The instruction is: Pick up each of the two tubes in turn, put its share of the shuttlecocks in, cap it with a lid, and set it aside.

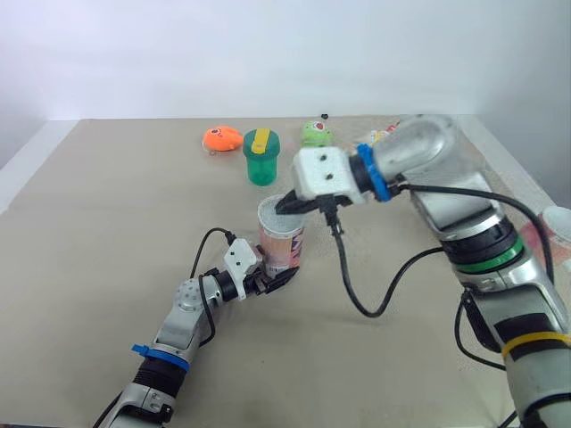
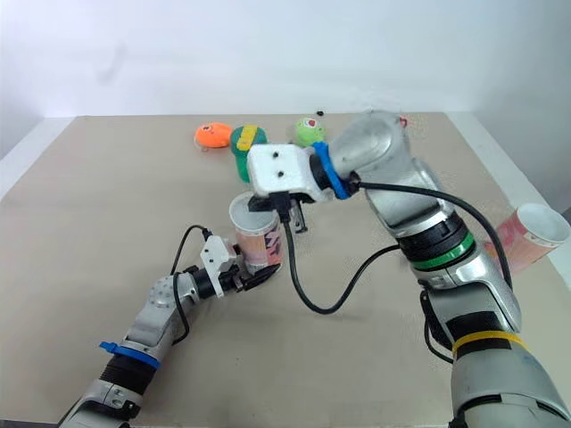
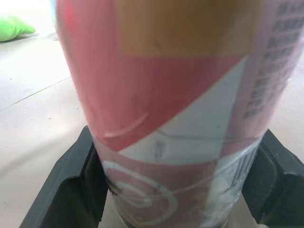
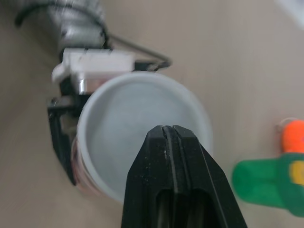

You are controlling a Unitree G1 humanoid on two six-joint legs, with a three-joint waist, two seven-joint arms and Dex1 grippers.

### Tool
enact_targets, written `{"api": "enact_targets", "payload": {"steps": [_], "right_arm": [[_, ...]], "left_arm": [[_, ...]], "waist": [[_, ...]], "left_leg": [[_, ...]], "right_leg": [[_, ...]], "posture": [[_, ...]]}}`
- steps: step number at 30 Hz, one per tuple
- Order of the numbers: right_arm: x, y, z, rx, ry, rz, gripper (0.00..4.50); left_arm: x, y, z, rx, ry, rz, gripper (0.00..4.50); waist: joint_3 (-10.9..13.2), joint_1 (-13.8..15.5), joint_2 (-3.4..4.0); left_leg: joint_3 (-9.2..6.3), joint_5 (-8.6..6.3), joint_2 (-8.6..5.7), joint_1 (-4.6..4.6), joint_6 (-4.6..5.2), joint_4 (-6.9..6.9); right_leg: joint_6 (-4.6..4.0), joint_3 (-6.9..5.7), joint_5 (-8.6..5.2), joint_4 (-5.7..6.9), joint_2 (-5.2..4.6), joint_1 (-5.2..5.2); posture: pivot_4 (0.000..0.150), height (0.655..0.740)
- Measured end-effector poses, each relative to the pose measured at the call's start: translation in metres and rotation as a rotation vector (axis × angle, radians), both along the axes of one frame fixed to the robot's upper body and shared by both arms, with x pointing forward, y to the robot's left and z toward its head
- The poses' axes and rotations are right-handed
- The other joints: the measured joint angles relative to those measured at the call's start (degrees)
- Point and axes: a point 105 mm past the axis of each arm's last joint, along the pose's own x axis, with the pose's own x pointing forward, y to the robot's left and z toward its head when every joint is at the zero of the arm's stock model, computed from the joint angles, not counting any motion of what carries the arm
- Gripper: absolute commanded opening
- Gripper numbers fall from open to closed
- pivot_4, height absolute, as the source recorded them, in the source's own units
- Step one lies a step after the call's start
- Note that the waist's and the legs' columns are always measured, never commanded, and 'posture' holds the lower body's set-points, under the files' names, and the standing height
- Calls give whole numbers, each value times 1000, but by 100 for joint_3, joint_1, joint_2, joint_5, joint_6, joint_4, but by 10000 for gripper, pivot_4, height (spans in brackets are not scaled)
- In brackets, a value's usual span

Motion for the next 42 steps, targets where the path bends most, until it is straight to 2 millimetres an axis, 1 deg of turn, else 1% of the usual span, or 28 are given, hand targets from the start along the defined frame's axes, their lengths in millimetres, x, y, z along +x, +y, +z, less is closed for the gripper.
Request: {"api": "enact_targets", "payload": {"steps": [4, 7, 11, 15, 18, 19, 21, 22, 23, 24, 26, 27, 28, 29, 30, 31, 32, 33, 34, 35, 36, 39, 41, 42], "right_arm": [[-1, 1, -3, -28, -24, 5, 275], [-2, 2, -9, -44, -19, 4, 275], [-6, 4, -17, -44, -5, 13, 275], [-8, 7, -19, -14, 28, 23, 275], [-10, 14, -17, 90, 123, 47, 275], [-11, 18, -13, 151, 171, 59, 275], [-10, 17, -1, 246, 199, 54, 275], [-9, 14, 13, 331, 212, 51, 6462], [-9, 9, 25, 397, 221, 45, 8890], [-10, 0, 41, 487, 239, 35, 12945], [-12, -13, 54, 584, 270, 17, 22465], [-13, -18, 56, 609, 284, 6, 26839], [-14, -26, 52, 626, 306, -20, 32456], [-13, -31, 46, 626, 331, -44, 36949], [-13, -38, 35, 620, 358, -84, 41350], [-13, -48, 14, 605, 409, -143, 43843], [-12, -53, 3, 602, 444, -175, 43843], [-13, -54, 1, 601, 449, -182, 43843], [-15, -59, -13, 600, 461, -215, 43843], [-17, -61, -19, 597, 474, -229, 43843], [-18, -64, -31, 600, 492, -262, 43843], [-23, -69, -53, 608, 487, -307, 43843], [-26, -68, -68, 616, 487, -324, 43843], [-26, -64, -79, 636, 490, -334, 43843]], "left_arm": [[1, 0, -1, 1, 3, 0, 31720], [1, 0, -2, 5, 6, -1, 31720], [0, -1, -5, 9, 16, -2, 31720], [0, -1, -6, 9, 21, -2, 31720], [0, 0, -5, 5, 18, 3, 31720], [0, 0, -4, -1, 17, 2, 31720], [-1, 0, -3, -1, 13, -2, 31720], [-1, -1, -2, -2, 15, -6, 39783], [-1, -1, -1, -3, 17, -12, 42469], [-2, 0, 0, 0, 17, -18, 44961], [-3, 1, 1, 6, 22, -34, 45000], [-4, 2, 1, 11, 23, -41, 45000], [-6, 4, 2, 17, 30, -55, 45000], [-7, 6, 2, 23, 32, -62, 45000], [-10, 8, 2, 38, 35, -76, 45000], [-14, 14, 1, 62, 38, -93, 45000], [-15, 18, 2, 74, 38, -98, 45000], [-15, 19, 2, 78, 39, -102, 45000], [-19, 26, 2, 106, 47, -118, 45000], [-21, 32, 1, 120, 49, -121, 45000], [-23, 44, 1, 153, 54, -120, 45000], [-23, 70, 2, 211, 75, -113, 45000], [-21, 84, 4, 227, 95, -100, 45000], [-20, 90, 7, 232, 107, -96, 45000]], "waist": [[-1, -1, 1], [-8, -1, 2], [-31, -2, 2], [-87, -3, -13], [-86, -8, -16], [-82, -7, -17], [-76, -4, -22], [-74, 1, -22], [-74, 2, -23], [-73, 2, -25], [-72, -2, -26], [-72, -4, -26], [-72, -4, -26], [-72, -7, -26], [-72, -11, -27], [-71, -16, -27], [-64, -34, -16], [-61, -37, -11], [-59, -38, -12], [-55, -47, -20], [-50, -59, -19], [-30, -72, -16], [-7, -72, -26], [7, -73, -33]], "left_leg": [[-5, 3, -6, 5, -1, -3], [-8, 4, -8, 15, 0, -6], [-10, 2, -17, 63, 0, -26], [-20, -2, -18, 70, -4, -30], [-25, -1, -16, 61, -4, -29], [-31, -1, -15, 53, -4, -29], [-37, 0, -16, 45, -5, -29], [-42, 0, -20, 35, -5, -29], [-48, 0, -23, 29, -5, -29], [-53, -1, -25, 23, -5, -30], [-58, -2, -28, 6, -6, -34], [-60, -2, -28, -2, -6, -35], [-68, -3, -27, -11, -6, -39], [-70, -5, -27, -12, -6, -41], [-69, -5, -27, -13, -6, -50], [-70, -7, -24, -14, -6, -58], [-67, -8, -23, -14, -6, -64], [-64, -7, -24, -15, -6, -69], [-64, -7, -21, -15, -5, -78], [-68, -8, -10, -15, -7, -80], [-70, -8, -7, -15, -7, -87], [-75, -7, 2, -15, -8, -88], [-73, -6, 12, -15, -10, -86], [-72, -4, 18, -15, -12, -82]], "right_leg": [[3, -6, -2, 0, -6, 6], [15, -10, -12, -1, -9, 10], [22, -17, -39, -1, -23, 38], [19, -28, -51, -3, -26, 48], [10, -30, -42, -1, -25, 58], [-5, -35, -33, -1, -24, 54], [-21, -41, -25, -1, -24, 51], [-26, -45, -22, -1, -28, 43], [-26, -50, -23, -1, -31, 41], [-27, -56, -23, -2, -35, 40], [-30, -61, -25, -2, -38, 23], [-32, -62, -26, -2, -37, 16], [-37, -69, -28, -2, -36, 10], [-40, -70, -30, -2, -35, 7], [-44, -69, -33, -2, -34, 3], [-49, -69, -36, -1, -31, -2], [-51, -66, -37, 0, -29, -7], [-51, -63, -38, 2, -28, -12], [-55, -63, -40, 3, -24, -17], [-62, -64, -44, 3, -11, -17], [-66, -64, -46, 4, -5, -21], [-72, -67, -48, 10, 12, -24], [-71, -66, -48, 10, 21, -26], [-68, -67, -50, 10, 28, -25]], "posture": [[1500, 7400], [1500, 7400], [1500, 7400], [1500, 7400], [1500, 7400], [1500, 7400], [1500, 7400], [1500, 7400], [1500, 7400], [1500, 7400], [1500, 7400], [1500, 7400], [1500, 7400], [1500, 7400], [1500, 7400], [1500, 7400], [1500, 7400], [1500, 7400], [1500, 7400], [1500, 7400], [1500, 7400], [1500, 7400], [1500, 7400], [1500, 7400]]}}
